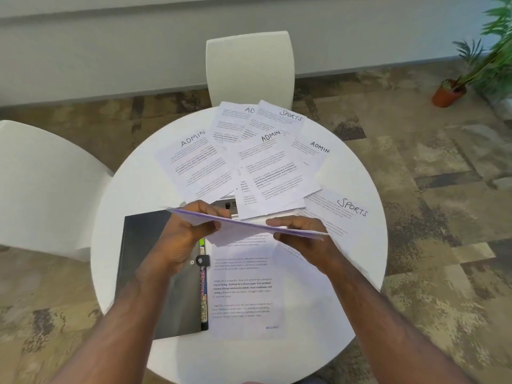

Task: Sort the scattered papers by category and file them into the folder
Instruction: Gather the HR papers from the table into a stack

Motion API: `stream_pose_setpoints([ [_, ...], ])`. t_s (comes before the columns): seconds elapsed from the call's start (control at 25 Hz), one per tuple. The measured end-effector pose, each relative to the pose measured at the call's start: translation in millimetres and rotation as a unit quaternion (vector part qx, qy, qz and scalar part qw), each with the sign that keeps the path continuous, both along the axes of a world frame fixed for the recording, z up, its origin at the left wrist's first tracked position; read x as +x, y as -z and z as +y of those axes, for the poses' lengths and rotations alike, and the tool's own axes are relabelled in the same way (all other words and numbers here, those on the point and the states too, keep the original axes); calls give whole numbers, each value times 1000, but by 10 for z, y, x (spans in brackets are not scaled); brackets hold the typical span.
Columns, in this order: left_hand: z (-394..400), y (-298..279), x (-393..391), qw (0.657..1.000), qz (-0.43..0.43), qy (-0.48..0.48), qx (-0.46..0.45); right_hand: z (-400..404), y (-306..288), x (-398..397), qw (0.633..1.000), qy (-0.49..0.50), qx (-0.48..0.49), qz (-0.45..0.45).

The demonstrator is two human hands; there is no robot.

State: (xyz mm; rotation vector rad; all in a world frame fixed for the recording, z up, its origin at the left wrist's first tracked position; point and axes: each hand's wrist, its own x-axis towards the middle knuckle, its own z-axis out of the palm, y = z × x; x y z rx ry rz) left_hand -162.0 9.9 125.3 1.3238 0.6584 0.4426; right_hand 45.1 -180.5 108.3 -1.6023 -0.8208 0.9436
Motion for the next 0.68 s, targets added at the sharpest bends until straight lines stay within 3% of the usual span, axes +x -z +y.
stream_pose_setpoints([
  [0.12, -80, 107, -73, 997, 55, -37, -42, -7, 99, -43, 997, 51, -21, 47],
  [0.24, -192, 190, -81, 995, 99, -10, -11, -11, 242, -70, 993, 73, -72, 60],
  [0.36, -253, 144, -52, 995, 90, -42, 1, 6, 304, -99, 990, 93, -85, 69],
  [0.52, -196, 73, -43, 996, 57, -72, -5, 77, 234, -127, 991, 98, -23, 88],
  [0.68, -196, 149, -67, 993, 90, -65, -38, 109, 335, -166, 990, 107, -34, 79],
])
